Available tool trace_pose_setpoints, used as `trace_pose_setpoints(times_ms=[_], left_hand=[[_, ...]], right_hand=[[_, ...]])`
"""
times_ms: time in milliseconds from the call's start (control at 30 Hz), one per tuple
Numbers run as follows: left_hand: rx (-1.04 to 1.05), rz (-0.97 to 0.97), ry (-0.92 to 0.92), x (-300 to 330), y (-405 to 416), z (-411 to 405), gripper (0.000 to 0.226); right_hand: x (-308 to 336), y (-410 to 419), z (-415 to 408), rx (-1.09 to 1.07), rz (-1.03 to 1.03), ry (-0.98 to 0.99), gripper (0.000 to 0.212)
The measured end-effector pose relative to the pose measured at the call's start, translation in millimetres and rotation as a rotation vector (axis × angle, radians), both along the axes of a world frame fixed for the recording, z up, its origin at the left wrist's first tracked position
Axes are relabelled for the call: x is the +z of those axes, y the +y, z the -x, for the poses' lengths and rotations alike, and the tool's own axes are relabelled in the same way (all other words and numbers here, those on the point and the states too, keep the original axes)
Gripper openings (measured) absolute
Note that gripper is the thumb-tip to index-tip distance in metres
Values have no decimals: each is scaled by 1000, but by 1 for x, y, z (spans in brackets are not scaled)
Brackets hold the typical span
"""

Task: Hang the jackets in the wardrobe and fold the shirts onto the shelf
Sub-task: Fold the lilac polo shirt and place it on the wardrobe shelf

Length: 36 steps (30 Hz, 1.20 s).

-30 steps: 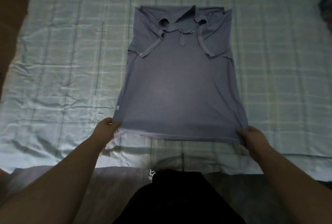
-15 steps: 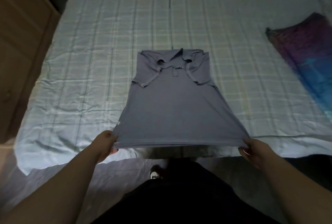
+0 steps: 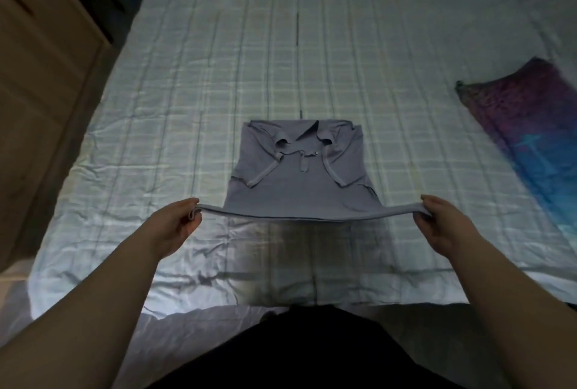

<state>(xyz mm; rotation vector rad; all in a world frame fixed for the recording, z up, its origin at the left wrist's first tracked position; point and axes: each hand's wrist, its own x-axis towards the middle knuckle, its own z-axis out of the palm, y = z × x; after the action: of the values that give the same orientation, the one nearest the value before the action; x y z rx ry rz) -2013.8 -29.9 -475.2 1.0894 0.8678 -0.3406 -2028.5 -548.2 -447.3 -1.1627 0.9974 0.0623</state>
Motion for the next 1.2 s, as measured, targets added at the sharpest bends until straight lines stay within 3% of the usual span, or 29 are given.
trace_pose_setpoints(times_ms=[133, 233, 300, 467, 533, 600, 667, 700, 767, 833, 933, 1033, 1200], left_hand=[[174, 145, -22, 18, -18, -75, 14], [158, 172, -65, 24, -31, -142, 14], [193, 198, -37, 13, -36, -191, 16], [197, 158, -10, -63, -54, -307, 16], [160, 125, 12, -107, -63, -338, 15], [145, 27, 25, -153, -74, -355, 11], [98, -255, -48, -194, -89, -359, 25], [7, -495, -96, -208, -99, -356, 36], [-218, -938, -282, -225, -122, -342, 47], [-453, -1172, -574, -235, -150, -327, 50], [-879, -1314, -814, -249, -183, -325, 50], [-1112, -1442, -734, -257, -202, -329, 56], [-1292, -1456, -575, -275, -185, -327, 68]], right_hand=[[2, -12, -82, -4, -2, -23, 16], [-5, -18, -151, -2, -3, -30, 30], [-20, -22, -201, -4, -24, -32, 12], [-109, -30, -318, 6, -31, -66, 9], [-153, -29, -351, -21, -63, -64, 17], [-194, -23, -370, 1, -62, -25, 12], [-232, -12, -379, -2, -32, -40, 12], [-247, -5, -378, 32, 94, -61, 18], [-257, 17, -368, 205, 541, -119, 31], [-252, 47, -353, 482, 883, -254, 33], [-249, 92, -349, 893, 1099, -491, 41], [-267, 103, -361, 1186, 1207, -465, 57], [-277, 98, -350, 1303, 1267, -381, 54]])
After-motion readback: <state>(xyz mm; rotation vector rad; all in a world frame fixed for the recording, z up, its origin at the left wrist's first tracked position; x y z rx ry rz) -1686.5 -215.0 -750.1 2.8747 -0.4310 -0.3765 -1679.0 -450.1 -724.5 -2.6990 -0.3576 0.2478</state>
